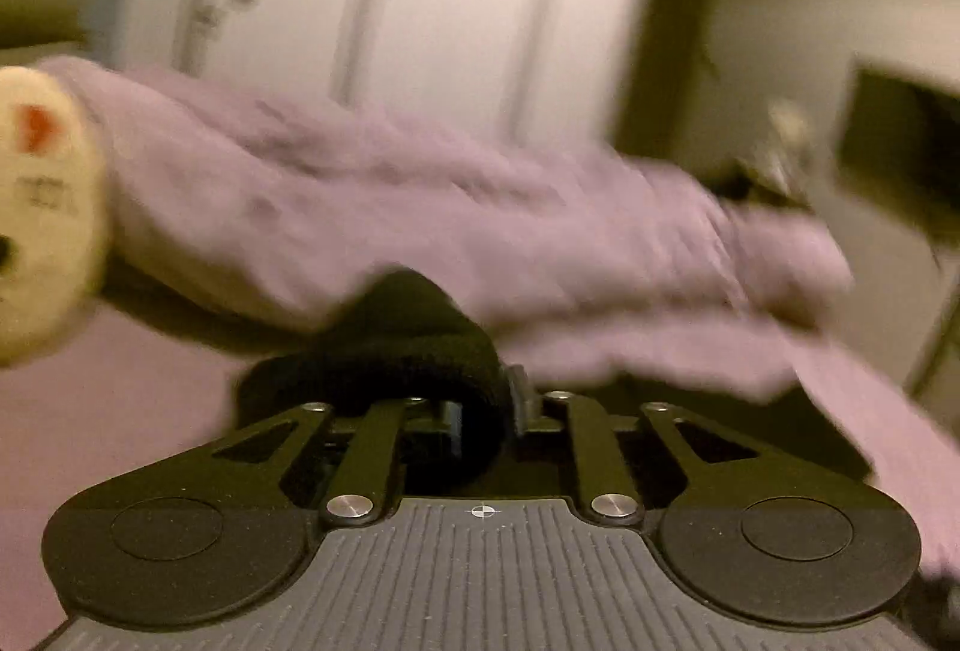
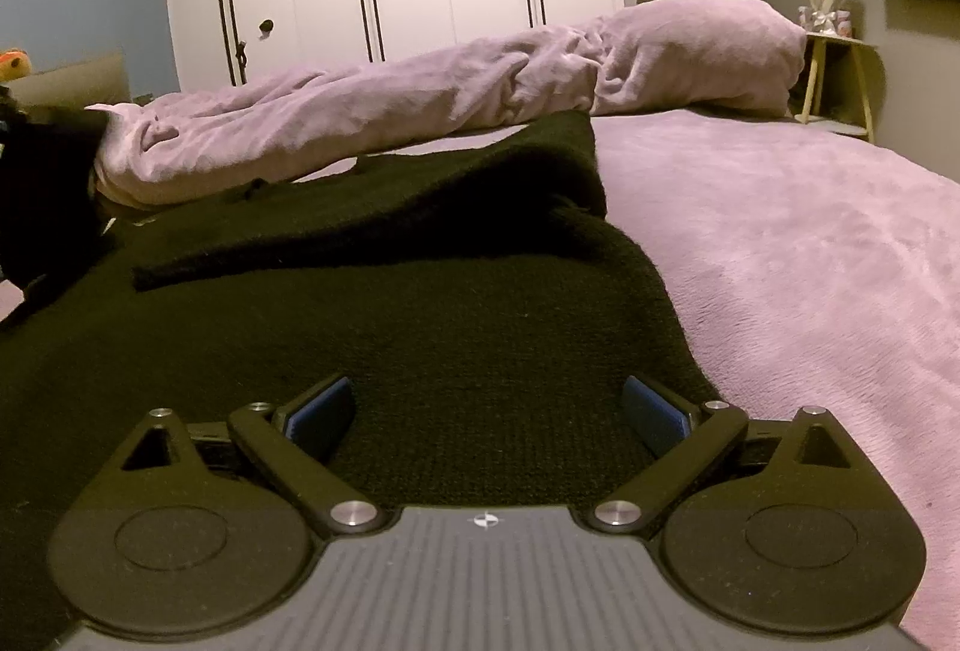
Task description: Fold small clothes
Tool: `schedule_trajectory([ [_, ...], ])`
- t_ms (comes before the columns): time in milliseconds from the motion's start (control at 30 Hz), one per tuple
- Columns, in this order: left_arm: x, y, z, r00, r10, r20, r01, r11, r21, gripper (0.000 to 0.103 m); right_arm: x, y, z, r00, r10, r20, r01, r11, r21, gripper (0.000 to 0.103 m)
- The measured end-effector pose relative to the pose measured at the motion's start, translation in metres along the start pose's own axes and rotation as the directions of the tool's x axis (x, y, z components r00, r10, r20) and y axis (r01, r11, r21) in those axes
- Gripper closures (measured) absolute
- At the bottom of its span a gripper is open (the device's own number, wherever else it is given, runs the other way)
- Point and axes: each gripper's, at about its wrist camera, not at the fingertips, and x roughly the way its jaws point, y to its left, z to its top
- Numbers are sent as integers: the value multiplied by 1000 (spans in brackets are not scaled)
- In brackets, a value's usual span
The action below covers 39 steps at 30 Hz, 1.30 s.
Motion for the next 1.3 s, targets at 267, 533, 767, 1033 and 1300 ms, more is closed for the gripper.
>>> schedule_trajectory([
  [267, -6, -40, -99, 979, 26, -203, -59, 986, -157, 25, -1, 6, 16, 998, -2, -59, 2, 1000, 2, 4],
  [533, -80, 28, -141, 943, 258, -211, -319, 881, -348, 18, 17, 78, 60, 970, 243, -26, -239, 966, 102, 5],
  [767, -104, 37, -156, 888, 371, -272, -448, 830, -332, 16, 74, 186, 84, 916, 390, -97, -393, 920, -11, 34],
  [1033, -126, 57, -179, 844, 439, -308, -529, 776, -343, 12, 126, 282, 98, 897, 417, -147, -437, 886, -152, 38],
  [1300, -126, 50, -171, 845, 442, -300, -528, 778, -340, 12, 134, 278, 111, 926, 367, -91, -371, 928, -33, 91],
])
